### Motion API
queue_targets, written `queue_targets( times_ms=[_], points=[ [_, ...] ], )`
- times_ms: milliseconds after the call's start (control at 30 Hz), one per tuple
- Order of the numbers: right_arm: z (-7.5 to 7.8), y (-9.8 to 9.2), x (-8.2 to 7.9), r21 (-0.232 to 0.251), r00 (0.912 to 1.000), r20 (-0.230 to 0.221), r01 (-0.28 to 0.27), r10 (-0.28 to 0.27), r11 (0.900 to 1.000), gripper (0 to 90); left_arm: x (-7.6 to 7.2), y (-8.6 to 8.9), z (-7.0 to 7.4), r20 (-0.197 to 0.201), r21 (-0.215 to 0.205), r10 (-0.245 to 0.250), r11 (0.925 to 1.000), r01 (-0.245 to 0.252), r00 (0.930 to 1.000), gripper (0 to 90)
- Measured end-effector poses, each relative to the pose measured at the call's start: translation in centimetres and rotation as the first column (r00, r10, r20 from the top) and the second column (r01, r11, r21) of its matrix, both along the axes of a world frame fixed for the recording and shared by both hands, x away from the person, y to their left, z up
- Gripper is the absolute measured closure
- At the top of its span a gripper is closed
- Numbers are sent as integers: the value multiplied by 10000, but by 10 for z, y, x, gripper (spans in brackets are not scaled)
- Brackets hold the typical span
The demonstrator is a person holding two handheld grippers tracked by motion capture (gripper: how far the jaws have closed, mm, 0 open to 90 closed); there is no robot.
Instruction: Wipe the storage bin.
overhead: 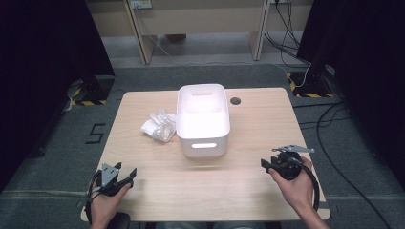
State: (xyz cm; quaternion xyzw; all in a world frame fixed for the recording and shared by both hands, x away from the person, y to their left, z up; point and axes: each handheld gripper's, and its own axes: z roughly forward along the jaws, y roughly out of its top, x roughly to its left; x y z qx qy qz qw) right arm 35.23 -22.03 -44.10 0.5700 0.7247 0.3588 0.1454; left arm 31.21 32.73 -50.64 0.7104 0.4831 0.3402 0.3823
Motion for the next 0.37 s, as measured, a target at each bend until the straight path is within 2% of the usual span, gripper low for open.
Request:
queue_targets(
  times_ms=[367],
  points=[
    [-4, -1, 6, 215, 9999, -74, 81, -79, 9997, 507, 2, 1, -2, -27, 95, 133, 9999, -133, 9999, 344]
  ],
)
